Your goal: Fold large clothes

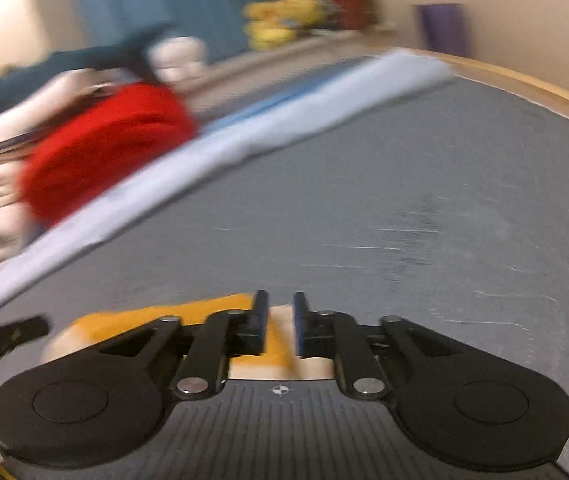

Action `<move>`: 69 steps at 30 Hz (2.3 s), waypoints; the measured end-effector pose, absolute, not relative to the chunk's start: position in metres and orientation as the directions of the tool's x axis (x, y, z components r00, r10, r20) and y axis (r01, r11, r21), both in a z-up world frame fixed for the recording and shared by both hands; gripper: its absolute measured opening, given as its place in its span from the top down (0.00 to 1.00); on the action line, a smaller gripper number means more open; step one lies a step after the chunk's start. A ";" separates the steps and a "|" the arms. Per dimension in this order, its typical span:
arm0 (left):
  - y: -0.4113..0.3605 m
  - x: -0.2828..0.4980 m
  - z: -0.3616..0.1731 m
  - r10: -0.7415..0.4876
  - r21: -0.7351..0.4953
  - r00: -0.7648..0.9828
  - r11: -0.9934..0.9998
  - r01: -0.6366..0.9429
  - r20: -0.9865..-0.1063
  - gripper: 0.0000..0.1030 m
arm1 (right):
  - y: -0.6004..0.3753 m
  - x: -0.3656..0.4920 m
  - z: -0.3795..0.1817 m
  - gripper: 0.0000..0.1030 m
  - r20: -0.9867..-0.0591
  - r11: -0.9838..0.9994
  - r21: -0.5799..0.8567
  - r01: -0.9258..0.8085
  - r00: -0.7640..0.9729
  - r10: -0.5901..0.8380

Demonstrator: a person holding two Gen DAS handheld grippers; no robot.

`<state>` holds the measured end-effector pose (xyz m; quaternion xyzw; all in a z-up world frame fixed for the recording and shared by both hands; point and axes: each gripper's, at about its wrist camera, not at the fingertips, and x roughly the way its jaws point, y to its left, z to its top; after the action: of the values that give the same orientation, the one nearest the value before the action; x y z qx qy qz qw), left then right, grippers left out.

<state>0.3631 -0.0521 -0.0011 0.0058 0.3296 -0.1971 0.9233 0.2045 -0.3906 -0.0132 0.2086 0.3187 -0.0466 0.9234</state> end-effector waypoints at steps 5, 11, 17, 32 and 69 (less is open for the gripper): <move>-0.028 0.312 0.026 -0.387 -0.141 0.596 0.898 0.418 -0.703 0.35 | -0.357 0.156 0.018 0.78 -0.642 0.960 0.274 -0.054 0.733 0.225; -0.023 0.222 -0.001 -0.479 -0.185 0.434 0.805 0.564 -0.763 0.35 | -0.326 0.098 0.006 0.78 -0.772 0.973 0.118 -0.200 0.598 0.217; -0.034 0.193 -0.063 -0.334 -0.034 0.352 0.766 0.642 -0.874 0.29 | -0.333 0.088 -0.049 0.76 -0.902 0.992 0.054 -0.115 0.420 0.098; 0.058 0.313 -0.096 -0.507 -0.529 0.323 0.848 0.022 -0.800 0.18 | -0.378 0.123 -0.052 0.31 -0.842 0.915 0.357 0.186 0.488 0.229; 0.129 0.374 -0.013 -0.332 -0.450 0.682 0.893 0.005 -0.652 0.40 | -0.271 0.220 -0.061 0.93 -0.731 0.940 0.340 0.035 0.638 0.241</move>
<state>0.3737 0.1295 -0.0129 -0.2112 0.3876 -0.0944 0.8923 0.2203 -0.2710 -0.0606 0.1637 0.4212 0.0579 0.8902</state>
